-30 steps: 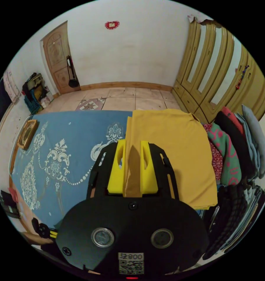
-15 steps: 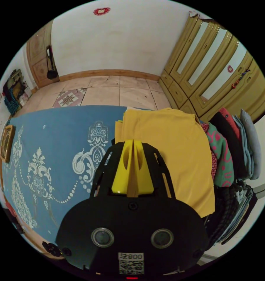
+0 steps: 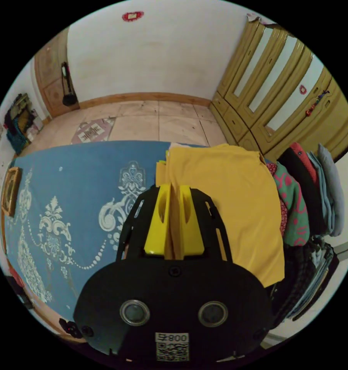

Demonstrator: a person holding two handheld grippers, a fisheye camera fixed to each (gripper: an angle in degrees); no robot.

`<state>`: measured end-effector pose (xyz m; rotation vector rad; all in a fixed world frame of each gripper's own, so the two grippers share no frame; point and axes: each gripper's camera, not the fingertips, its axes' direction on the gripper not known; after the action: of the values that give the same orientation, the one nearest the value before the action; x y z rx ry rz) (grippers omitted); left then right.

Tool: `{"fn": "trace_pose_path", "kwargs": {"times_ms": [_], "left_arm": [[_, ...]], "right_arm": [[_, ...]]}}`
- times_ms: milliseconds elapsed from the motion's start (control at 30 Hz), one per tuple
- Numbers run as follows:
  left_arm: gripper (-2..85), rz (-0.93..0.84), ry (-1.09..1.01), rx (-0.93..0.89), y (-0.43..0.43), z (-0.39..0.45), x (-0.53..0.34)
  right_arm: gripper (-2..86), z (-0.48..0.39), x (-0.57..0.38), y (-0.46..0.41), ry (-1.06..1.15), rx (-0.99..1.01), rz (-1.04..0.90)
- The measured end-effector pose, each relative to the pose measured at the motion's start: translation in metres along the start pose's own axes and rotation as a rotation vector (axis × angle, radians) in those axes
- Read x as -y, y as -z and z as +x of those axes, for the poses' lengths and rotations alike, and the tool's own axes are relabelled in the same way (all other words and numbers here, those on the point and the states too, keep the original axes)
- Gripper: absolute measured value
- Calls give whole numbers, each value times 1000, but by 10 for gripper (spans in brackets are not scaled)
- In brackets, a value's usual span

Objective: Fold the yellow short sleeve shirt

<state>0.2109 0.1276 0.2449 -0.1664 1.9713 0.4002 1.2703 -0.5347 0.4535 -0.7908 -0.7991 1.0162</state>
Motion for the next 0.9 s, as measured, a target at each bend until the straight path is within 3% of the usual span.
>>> {"fn": "trace_pose_path", "kwargs": {"times_ms": [200, 467, 900], "left_arm": [[2, -6, 12, -6, 8, 36, -19], [3, 28, -6, -4, 24, 99, -37], [3, 125, -57, 42, 59, 223, -77]], "right_arm": [[0, -15, -16, 14, -51, 9, 27], [0, -3, -80, 95, -130, 294, 178], [-1, -28, -313, 305, 20, 778, 321]]}}
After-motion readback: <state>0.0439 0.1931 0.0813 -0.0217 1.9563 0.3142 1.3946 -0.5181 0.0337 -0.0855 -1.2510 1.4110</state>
